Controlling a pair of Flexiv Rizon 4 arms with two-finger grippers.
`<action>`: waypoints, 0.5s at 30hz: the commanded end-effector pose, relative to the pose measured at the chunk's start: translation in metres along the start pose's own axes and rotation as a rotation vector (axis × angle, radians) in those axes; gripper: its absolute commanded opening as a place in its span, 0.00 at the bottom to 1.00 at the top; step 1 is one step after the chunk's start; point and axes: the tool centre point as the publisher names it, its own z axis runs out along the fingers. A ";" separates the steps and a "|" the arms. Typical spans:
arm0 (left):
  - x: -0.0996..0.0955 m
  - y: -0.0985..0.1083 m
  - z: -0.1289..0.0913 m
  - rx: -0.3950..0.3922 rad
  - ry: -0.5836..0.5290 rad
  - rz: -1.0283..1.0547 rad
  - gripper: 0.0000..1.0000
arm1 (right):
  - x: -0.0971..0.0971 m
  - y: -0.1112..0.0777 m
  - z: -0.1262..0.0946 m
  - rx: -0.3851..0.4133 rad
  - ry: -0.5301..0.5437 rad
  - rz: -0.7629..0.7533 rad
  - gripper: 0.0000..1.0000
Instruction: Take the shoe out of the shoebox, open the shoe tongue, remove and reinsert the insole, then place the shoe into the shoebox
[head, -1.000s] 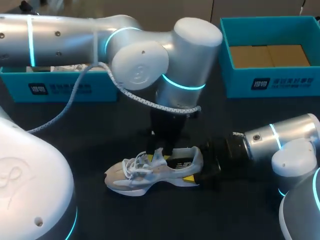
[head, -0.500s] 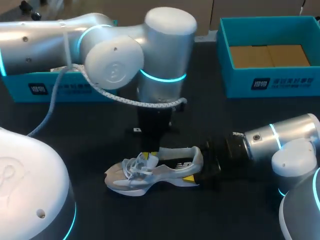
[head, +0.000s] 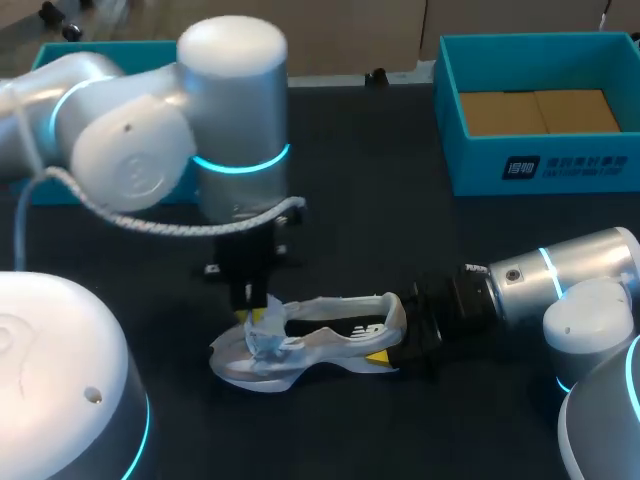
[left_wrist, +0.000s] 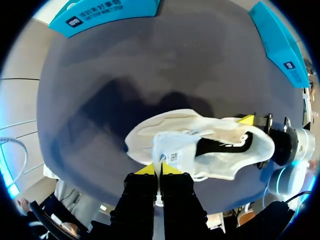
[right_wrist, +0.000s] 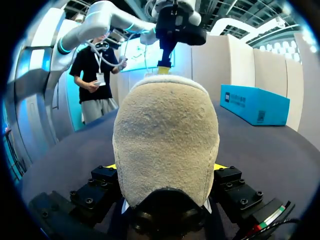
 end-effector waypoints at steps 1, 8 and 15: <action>-0.021 0.002 0.020 -0.005 0.424 0.001 0.00 | 0.001 -0.001 0.003 0.004 -0.002 0.000 0.00; -0.026 -0.002 0.039 -0.024 0.393 -0.008 0.00 | 0.001 -0.001 0.003 0.004 -0.002 0.000 0.00; -0.031 0.000 0.037 -0.017 0.380 0.009 0.13 | 0.001 -0.001 0.003 0.004 -0.002 0.000 0.00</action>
